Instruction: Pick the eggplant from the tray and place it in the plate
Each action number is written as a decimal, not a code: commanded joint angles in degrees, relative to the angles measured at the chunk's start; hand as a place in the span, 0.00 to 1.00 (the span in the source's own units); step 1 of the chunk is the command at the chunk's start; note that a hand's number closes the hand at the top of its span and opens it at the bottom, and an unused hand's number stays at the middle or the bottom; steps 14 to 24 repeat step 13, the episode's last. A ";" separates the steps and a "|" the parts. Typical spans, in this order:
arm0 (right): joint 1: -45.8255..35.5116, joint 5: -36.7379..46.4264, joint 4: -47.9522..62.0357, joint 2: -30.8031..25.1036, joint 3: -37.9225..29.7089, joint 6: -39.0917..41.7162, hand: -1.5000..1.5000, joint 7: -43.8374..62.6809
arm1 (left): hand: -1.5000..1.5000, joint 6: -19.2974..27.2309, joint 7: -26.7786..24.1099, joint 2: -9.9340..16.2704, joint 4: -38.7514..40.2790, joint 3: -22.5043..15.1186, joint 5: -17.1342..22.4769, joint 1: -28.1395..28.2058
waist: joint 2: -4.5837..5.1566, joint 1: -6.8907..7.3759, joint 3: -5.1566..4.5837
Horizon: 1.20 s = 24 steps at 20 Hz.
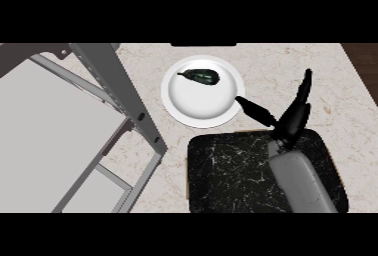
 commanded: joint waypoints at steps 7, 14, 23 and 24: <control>18.03 -10.49 -7.47 -3.87 -2.34 11.84 0.00 -17.67 | 0.50 1.74 -1.03 -2.68 2.55 -0.09 -2.77 -1.76 | 0.08 0.08 -0.07; 22.62 -13.87 -4.58 -2.38 -6.61 13.97 0.00 -29.14 | 0.50 -1.90 2.74 -0.54 -0.98 2.49 -0.32 -1.73 | 0.06 0.14 -0.05; 22.62 -13.87 -4.58 -2.38 -6.61 13.97 0.00 -29.14 | 0.50 -1.90 2.74 -0.54 -0.98 2.49 -0.32 -1.73 | 0.06 0.14 -0.05; 22.62 -13.87 -4.58 -2.38 -6.61 13.97 0.00 -29.14 | 0.50 -1.90 2.74 -0.54 -0.98 2.49 -0.32 -1.73 | 0.06 0.14 -0.05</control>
